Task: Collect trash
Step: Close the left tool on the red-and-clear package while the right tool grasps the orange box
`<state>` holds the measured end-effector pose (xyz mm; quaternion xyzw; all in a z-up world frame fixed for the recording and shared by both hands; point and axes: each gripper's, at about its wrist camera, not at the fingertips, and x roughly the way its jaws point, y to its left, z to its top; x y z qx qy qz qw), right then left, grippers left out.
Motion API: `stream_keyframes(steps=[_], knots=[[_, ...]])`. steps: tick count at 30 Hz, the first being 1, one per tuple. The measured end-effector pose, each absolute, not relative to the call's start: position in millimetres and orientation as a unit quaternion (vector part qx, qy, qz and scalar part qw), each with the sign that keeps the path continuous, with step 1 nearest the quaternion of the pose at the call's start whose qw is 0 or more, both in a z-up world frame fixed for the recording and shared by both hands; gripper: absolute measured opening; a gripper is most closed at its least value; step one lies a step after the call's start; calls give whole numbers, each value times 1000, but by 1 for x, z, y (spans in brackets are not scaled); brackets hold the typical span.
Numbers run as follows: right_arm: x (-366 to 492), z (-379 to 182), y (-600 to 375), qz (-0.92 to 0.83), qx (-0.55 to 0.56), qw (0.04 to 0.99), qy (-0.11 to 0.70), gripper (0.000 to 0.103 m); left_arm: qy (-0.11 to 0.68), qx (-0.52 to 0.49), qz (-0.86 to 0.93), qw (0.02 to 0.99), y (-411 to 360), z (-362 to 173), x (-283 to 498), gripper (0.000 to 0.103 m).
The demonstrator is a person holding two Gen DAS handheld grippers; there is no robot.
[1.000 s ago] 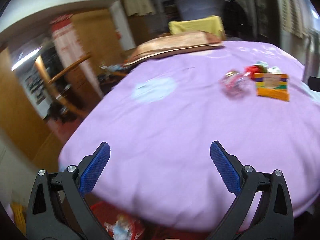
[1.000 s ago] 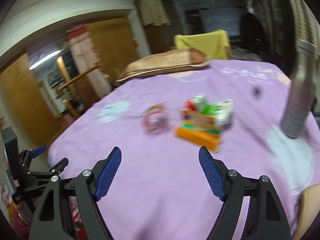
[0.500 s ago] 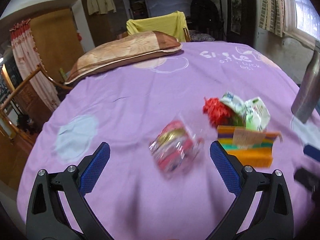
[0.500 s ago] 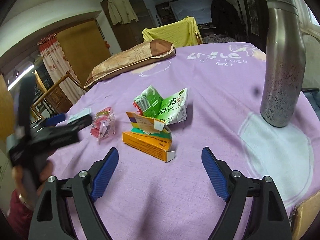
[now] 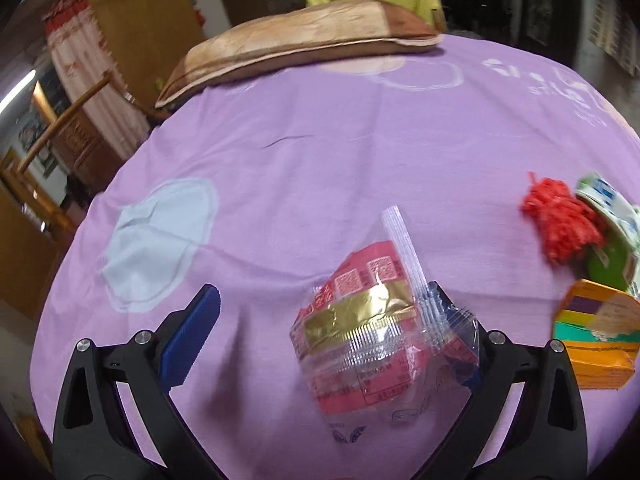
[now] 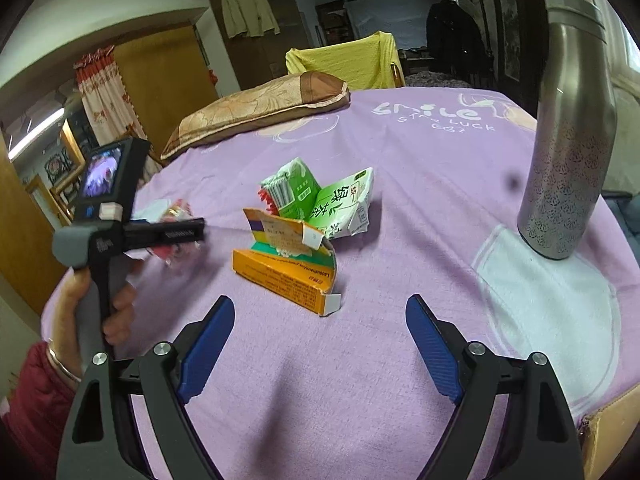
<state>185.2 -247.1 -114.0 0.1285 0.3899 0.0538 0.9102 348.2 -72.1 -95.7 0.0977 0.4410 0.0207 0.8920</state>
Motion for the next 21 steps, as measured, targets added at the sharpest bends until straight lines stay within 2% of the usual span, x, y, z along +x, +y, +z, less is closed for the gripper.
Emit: stream_keyframes(steps=[7,12,16,21], knots=[[188,-119,-252,59,145,903,400,87,449,60,39,891,-18,-97,339,96],[192,-121,-254,67,156,897,407,87,477,56,26,877,-15,-107,342,97],[200,-124,-250,77,161,891,417,87,467,52,31,882,-15,-106,340,98],[229,-125,-223,63,90,892,437,87,466,22,24,884,-6,-108,340,98]])
